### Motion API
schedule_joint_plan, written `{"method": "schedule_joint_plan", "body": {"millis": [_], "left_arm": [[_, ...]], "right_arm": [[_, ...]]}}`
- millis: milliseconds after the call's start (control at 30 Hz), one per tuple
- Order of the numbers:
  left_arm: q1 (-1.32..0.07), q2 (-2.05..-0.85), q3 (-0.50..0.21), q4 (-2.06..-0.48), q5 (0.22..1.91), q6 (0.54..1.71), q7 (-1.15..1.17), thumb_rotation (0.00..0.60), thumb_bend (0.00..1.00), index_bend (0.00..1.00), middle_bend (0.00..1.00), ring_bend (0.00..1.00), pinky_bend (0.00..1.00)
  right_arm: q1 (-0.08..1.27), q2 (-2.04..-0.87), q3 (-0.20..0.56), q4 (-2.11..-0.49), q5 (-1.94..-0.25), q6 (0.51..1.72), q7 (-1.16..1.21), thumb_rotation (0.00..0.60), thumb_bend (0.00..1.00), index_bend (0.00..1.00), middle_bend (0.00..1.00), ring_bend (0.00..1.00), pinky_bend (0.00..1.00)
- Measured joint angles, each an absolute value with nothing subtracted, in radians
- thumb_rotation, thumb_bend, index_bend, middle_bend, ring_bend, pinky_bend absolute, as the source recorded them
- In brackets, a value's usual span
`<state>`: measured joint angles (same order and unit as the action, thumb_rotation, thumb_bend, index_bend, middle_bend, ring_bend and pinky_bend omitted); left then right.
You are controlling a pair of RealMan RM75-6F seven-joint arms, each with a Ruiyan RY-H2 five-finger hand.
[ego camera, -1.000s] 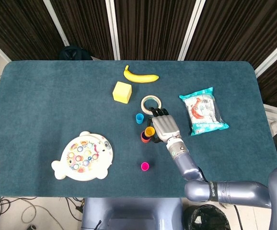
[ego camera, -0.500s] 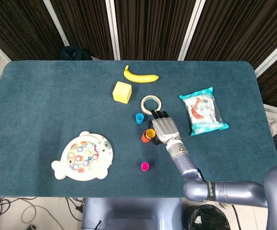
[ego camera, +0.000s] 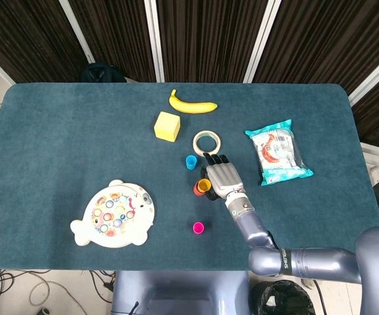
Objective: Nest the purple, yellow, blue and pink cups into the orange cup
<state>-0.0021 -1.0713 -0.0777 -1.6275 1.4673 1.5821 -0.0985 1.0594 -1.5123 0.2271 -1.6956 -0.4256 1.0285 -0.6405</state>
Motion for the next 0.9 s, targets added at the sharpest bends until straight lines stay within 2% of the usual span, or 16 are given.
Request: {"method": "schedule_joint_plan", "body": {"millis": [67,233,400,600,900], "left_arm": [[-0.002,-1.071,-0.078,-1.628,1.467,1.582,-0.099,0.600,0.30,0.04,0.05,0.00,0.00],[-0.002,-1.071,-0.078,-1.628,1.466,1.582,-0.099,0.600,0.30,0.04,0.05,0.00,0.00],[-0.002,-1.070,-0.078,-1.628,1.466,1.583,-0.099,0.600,0.30,0.04,0.05,0.00,0.00],[-0.001,-1.070,-0.080,-1.628,1.463,1.582,-0.102,0.600,0.30,0.04,0.05,0.00,0.00],[-0.001,-1.070,-0.081,-1.627,1.456,1.579,-0.103,0.600,0.30,0.04,0.05,0.00,0.00]], "right_arm": [[1.060,-1.514,0.225,-1.694,-0.422,1.025,-0.642,0.600,0.40,0.25,0.00,0.08,0.09],[1.063,-1.512,0.223,-1.697,-0.414,1.017,-0.644,0.600,0.40,0.19,0.00,0.08,0.09],[1.065,-1.504,0.232,-1.708,-0.420,1.021,-0.641,0.600,0.40,0.19,0.00,0.08,0.09],[1.071,-1.493,0.261,-1.707,-0.438,1.052,-0.636,0.600,0.40,0.23,0.00,0.08,0.09],[1.117,-1.533,0.297,-1.613,-0.401,1.039,-0.655,0.600,0.40,0.25,0.00,0.08,0.09]]}}
